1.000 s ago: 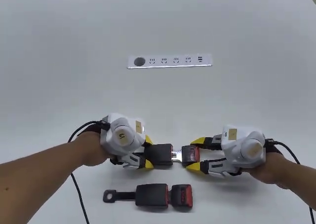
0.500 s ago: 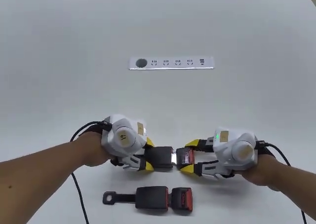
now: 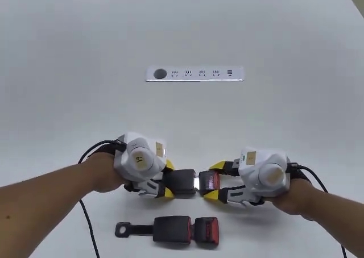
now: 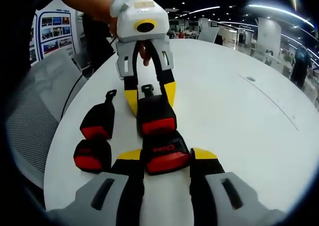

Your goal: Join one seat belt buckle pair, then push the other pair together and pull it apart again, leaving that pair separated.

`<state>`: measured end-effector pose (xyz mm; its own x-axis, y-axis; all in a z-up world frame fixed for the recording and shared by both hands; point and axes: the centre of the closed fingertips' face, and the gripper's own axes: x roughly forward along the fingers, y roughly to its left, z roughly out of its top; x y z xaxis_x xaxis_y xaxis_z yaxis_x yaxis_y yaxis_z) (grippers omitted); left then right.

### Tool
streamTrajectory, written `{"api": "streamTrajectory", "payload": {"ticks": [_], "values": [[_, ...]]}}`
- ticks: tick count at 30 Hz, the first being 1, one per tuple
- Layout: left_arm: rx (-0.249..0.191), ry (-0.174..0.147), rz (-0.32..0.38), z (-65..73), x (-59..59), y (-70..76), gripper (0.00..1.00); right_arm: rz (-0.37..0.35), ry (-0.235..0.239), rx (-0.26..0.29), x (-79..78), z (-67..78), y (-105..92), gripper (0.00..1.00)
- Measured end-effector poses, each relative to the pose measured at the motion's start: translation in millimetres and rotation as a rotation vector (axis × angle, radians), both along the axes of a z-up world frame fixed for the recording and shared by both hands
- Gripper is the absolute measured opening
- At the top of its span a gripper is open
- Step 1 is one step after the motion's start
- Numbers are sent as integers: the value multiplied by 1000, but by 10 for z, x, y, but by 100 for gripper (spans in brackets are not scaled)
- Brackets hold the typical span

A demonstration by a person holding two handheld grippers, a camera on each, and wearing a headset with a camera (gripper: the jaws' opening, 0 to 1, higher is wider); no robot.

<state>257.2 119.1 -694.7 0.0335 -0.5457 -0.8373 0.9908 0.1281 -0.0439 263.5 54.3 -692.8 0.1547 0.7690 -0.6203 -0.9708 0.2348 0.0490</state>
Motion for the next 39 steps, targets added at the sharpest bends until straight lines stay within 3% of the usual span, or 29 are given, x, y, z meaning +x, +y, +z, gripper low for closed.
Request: {"api": "streamTrajectory", "payload": {"ticks": [27, 39], "values": [[4, -2, -19, 13, -11, -1, 32, 5, -1, -17, -20, -2, 21, 33], [22, 1, -33, 13, -18, -2, 33, -10, 1, -24, -47, -7, -72, 34]]}}
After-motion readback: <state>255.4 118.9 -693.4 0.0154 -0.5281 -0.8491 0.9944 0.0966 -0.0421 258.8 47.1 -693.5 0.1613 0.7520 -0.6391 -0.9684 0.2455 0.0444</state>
